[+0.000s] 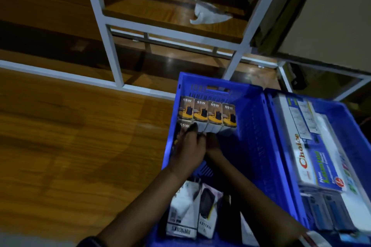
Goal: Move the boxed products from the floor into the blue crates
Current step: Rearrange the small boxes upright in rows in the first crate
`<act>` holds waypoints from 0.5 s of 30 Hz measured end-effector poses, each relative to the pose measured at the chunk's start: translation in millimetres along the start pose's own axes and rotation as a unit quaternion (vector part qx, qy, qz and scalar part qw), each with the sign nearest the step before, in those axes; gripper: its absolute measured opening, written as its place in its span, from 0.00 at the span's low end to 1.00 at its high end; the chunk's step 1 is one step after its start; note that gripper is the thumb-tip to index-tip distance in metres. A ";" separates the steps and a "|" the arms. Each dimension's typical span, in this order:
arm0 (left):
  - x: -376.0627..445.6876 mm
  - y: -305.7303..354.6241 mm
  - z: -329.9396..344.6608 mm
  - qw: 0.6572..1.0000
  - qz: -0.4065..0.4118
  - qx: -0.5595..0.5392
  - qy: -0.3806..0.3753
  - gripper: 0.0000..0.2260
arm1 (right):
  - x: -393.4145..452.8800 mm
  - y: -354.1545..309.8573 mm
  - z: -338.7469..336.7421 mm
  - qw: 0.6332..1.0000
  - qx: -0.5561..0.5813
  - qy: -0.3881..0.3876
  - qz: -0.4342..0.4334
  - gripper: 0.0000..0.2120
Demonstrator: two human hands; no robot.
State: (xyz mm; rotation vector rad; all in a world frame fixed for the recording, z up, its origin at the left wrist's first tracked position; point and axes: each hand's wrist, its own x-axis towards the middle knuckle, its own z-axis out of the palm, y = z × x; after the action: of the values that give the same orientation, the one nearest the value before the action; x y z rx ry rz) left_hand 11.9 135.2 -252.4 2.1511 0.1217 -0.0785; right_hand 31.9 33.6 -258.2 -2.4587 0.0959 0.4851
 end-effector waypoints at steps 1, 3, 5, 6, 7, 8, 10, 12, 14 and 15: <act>0.5 0.8 -1.2 1.000 -0.005 -0.016 0.004 0.22 | -3.7 3.5 -7.6 0.997 0.055 0.053 0.003 0.14; 1.4 0.9 -2.4 0.999 -0.021 -0.040 0.000 0.23 | -15.7 10.9 -18.7 0.998 -0.025 0.061 -0.017 0.15; 0.3 -0.3 -3.9 0.999 -0.026 -0.045 -0.013 0.26 | -43.9 18.9 -31.0 1.000 -0.011 0.017 -0.002 0.24; -0.1 -0.7 -4.2 0.998 -0.027 -0.045 -0.019 0.26 | -61.5 21.0 -30.9 0.999 -0.030 -0.005 0.010 0.27; 0.6 -2.0 -3.5 0.998 -0.032 -0.048 -0.025 0.26 | -79.0 20.6 -29.0 0.998 -0.045 -0.037 0.014 0.29; 1.0 -2.2 -3.4 0.998 -0.031 -0.047 -0.027 0.25 | -92.2 20.3 -23.5 0.995 -0.067 -0.062 0.030 0.29; 0.7 -3.1 -2.6 0.998 -0.022 -0.043 -0.034 0.25 | -110.6 15.0 -8.6 0.989 -0.088 -0.099 0.058 0.33; 0.7 -4.5 -2.5 0.998 -0.017 -0.044 -0.040 0.25 | -115.5 10.2 5.1 0.983 -0.100 -0.123 0.090 0.37; 1.0 -5.6 -2.2 0.998 -0.015 -0.041 -0.041 0.25 | -116.1 2.7 9.9 0.982 -0.070 -0.147 0.092 0.32; 0.8 -4.4 -3.0 0.998 -0.015 -0.035 -0.040 0.25 | -114.8 0.5 11.1 0.983 -0.045 -0.155 0.084 0.29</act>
State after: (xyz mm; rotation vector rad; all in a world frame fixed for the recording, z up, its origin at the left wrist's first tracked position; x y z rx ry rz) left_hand 12.2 140.1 -254.5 2.0725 0.1074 -0.1754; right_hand -78.5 34.4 -224.8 -2.4408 0.1564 0.9587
